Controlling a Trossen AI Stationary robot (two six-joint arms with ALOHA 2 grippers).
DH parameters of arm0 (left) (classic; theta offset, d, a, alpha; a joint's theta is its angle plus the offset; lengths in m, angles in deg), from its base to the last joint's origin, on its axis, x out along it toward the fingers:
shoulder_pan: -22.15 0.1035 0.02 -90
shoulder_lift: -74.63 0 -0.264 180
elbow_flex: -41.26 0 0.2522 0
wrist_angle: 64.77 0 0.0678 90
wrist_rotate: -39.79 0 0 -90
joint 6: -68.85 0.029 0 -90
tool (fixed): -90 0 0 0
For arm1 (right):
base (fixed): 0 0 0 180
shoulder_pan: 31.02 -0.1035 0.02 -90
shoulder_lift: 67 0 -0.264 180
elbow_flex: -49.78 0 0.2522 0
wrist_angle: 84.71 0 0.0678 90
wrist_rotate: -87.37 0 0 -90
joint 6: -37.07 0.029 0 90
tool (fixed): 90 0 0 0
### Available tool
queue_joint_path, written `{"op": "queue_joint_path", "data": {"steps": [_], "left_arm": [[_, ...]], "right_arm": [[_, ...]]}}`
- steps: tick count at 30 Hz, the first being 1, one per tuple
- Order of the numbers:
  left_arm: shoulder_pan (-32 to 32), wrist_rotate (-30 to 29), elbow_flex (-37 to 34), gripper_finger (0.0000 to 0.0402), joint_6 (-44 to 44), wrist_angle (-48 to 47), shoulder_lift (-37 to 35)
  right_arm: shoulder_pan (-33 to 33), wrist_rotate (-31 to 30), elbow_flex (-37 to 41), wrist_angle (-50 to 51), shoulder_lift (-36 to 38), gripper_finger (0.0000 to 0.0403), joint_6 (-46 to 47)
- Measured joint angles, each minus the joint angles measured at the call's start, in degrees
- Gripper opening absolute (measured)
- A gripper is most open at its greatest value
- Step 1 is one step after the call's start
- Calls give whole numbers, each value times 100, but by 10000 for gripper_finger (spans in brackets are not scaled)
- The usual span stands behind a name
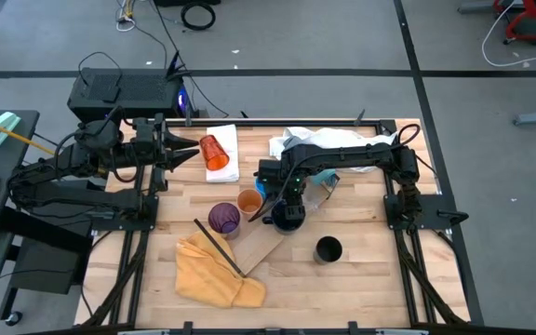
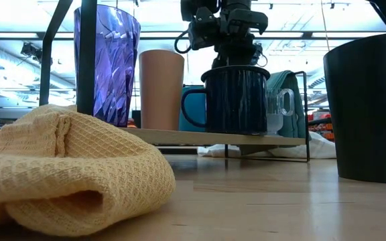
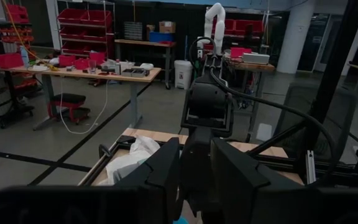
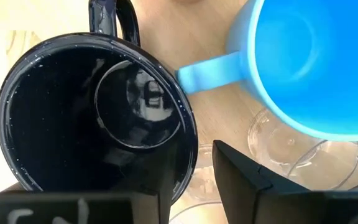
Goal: Stack small to large cups/mugs on shelf
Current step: Put the orange glass on the shelf
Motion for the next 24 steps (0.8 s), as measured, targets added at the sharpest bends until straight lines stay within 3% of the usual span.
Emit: {"op": "queue_joint_path", "data": {"steps": [13,24], "left_arm": [[-2,-2,1,100,2,-1,1],[-2,-1,1,103,9,1,1]], "right_arm": [[0,0,-233,274,-4,115,7],[-35,35,-986,717,-4,115,273]]}}
